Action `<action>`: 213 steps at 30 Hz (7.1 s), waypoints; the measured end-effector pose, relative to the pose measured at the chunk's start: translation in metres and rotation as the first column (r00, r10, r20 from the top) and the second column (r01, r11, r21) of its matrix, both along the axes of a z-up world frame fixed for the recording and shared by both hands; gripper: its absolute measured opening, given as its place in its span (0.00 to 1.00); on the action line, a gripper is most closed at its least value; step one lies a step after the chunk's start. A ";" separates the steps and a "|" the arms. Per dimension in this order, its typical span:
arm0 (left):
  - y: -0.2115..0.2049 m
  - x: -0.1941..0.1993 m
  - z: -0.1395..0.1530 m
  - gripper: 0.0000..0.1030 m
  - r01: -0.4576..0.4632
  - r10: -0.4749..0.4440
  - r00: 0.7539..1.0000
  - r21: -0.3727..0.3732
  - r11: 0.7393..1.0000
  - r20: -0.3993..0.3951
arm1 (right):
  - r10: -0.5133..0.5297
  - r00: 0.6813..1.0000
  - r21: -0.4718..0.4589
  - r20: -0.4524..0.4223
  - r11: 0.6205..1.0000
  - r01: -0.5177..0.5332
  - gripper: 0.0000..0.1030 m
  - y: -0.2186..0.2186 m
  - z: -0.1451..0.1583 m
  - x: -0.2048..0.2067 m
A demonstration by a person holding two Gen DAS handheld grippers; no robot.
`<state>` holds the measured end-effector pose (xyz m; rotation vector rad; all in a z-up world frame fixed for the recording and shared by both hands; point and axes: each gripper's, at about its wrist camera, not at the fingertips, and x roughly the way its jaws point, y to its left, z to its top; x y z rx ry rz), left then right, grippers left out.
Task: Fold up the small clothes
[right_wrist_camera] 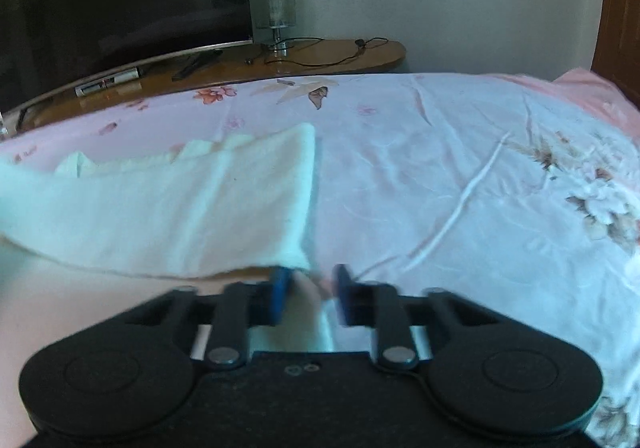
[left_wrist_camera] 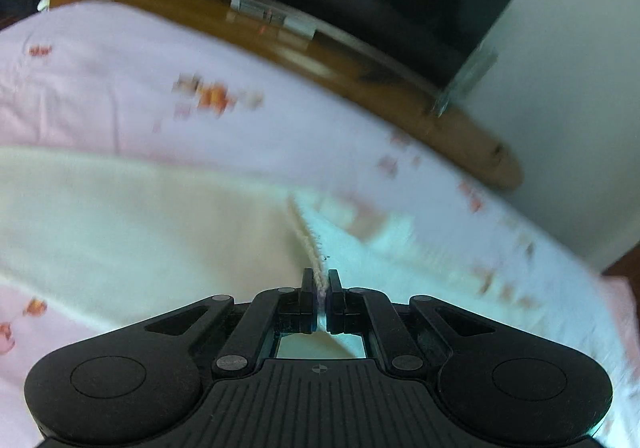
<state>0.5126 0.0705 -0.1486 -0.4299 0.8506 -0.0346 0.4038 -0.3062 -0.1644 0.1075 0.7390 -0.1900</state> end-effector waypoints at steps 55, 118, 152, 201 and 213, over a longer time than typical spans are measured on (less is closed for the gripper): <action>-0.025 -0.011 -0.019 0.04 0.018 -0.008 0.998 0.162 0.987 -0.060 | 0.186 0.982 -0.010 0.029 0.983 -0.186 0.29 0.049 0.018 0.038; 0.175 -0.110 0.005 0.04 -0.319 0.355 0.933 0.326 0.890 -0.057 | 0.541 0.841 0.104 0.008 0.836 -0.538 0.48 0.270 0.020 0.022; 0.245 -0.089 -0.028 0.37 -0.476 0.476 0.877 0.020 0.879 -0.071 | 0.511 0.859 0.066 0.022 0.857 -0.511 0.48 0.265 0.016 0.036; -0.021 -0.046 0.031 0.03 0.201 -0.197 0.975 -0.034 0.979 0.108 | 0.362 0.932 0.182 0.019 0.915 -0.360 0.42 0.138 0.015 0.034; -0.002 -0.028 0.033 0.03 0.131 -0.130 0.989 -0.005 0.991 0.077 | 0.538 0.843 0.060 0.022 0.841 -0.538 0.60 0.203 0.013 0.023</action>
